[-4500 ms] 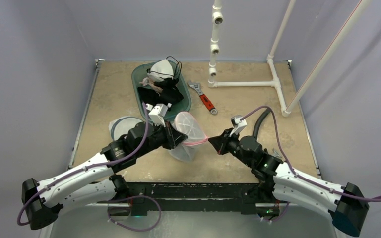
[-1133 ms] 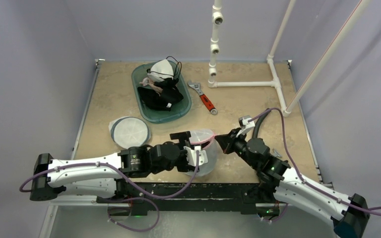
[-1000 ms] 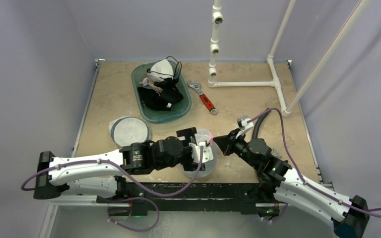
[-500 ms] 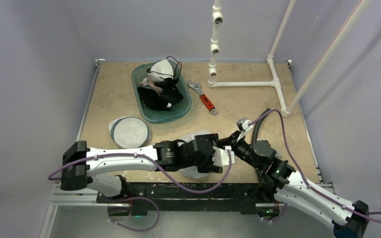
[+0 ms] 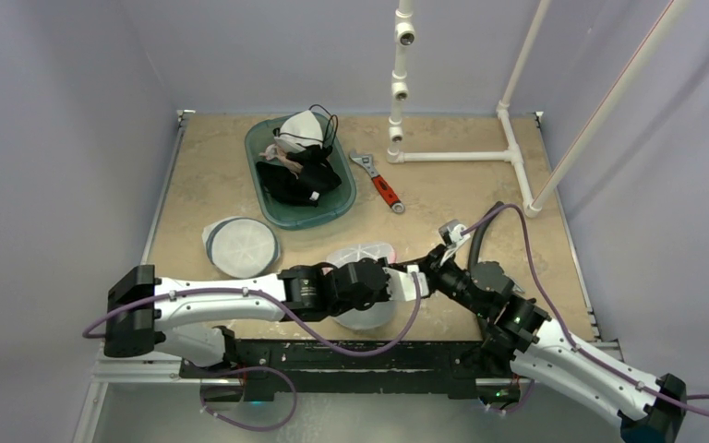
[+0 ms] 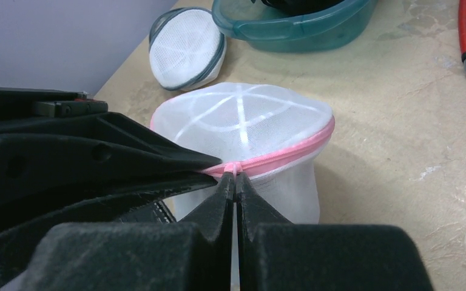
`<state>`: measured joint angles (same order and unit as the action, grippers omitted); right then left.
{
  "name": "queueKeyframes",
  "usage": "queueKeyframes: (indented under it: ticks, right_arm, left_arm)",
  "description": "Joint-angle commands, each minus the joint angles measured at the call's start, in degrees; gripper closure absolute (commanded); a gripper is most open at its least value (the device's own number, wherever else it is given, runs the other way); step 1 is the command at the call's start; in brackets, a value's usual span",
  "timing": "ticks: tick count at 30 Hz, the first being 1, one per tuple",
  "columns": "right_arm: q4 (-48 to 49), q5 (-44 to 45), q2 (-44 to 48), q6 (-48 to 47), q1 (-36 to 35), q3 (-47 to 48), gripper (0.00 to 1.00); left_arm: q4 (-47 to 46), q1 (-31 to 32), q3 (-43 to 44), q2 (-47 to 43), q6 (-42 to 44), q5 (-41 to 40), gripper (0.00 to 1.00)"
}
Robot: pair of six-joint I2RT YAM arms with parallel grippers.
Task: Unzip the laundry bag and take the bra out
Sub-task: Unzip the laundry bag at the center of the board.
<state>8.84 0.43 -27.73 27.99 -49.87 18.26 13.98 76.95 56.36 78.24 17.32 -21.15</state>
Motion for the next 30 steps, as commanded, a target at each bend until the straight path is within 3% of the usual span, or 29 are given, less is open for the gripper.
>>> queueKeyframes:
  ticks: [1,12,19,23,24,28,30]
  right_arm:
    - [1.56,3.30,-0.12,-0.32,0.05,0.32,1.00]
    - [1.19,16.39,-5.80,7.13,0.11,0.12,1.00]
    - [1.76,21.57,-6.41,9.88,0.03,-0.94,1.00]
    - [3.33,19.58,-5.73,8.72,-0.04,-2.29,1.00]
    - [4.07,18.39,-5.16,7.96,0.02,-2.80,1.00]
    - [4.66,14.05,-3.98,5.02,0.05,-2.88,1.00]
    - [4.23,12.45,-3.48,4.06,0.04,-2.31,1.00]
  left_arm:
    - [-1.61,-0.11,-2.30,-4.85,0.42,-2.41,1.00]
    - [2.03,0.05,-6.71,-15.78,1.89,-0.55,1.00]
    - [5.45,0.05,-10.53,-22.20,-2.43,-4.64,1.00]
    - [5.27,0.04,-13.60,-25.55,-6.51,-8.82,0.98]
    - [5.14,0.07,-14.17,-26.18,-7.50,-9.63,0.93]
    - [4.97,0.05,-13.30,-27.83,-8.66,-10.01,0.46]
    - [5.40,0.09,-11.10,-27.63,-8.64,-9.27,0.31]
